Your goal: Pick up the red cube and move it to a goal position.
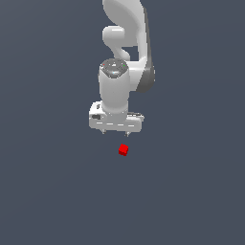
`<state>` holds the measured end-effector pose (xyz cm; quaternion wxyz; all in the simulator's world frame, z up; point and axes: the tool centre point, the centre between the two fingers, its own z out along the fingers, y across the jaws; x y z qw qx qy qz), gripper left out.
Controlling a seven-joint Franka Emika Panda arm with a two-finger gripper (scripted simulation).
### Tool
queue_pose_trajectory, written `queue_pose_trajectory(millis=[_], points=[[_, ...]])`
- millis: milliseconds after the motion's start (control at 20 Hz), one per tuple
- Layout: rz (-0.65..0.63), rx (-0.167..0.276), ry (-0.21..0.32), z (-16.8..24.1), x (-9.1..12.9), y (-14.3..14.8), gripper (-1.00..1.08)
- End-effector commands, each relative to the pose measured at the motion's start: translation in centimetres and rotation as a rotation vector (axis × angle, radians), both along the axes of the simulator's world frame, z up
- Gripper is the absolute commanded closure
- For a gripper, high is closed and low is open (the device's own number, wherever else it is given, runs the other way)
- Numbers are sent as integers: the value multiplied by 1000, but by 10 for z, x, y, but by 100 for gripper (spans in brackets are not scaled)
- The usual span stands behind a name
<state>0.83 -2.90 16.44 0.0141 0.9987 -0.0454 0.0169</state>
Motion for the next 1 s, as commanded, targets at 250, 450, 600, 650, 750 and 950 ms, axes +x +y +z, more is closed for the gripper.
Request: queue_pose_trajectory(millis=[250, 450, 600, 650, 750, 950], points=[[-122, 12, 11, -56, 1, 13, -92], [-199, 20, 18, -92, 3, 21, -92], [-245, 25, 22, -113, 4, 26, -92], [-258, 26, 23, -119, 5, 27, -92], [-279, 29, 25, -128, 6, 30, -92], [-306, 33, 27, -141, 8, 33, -92]])
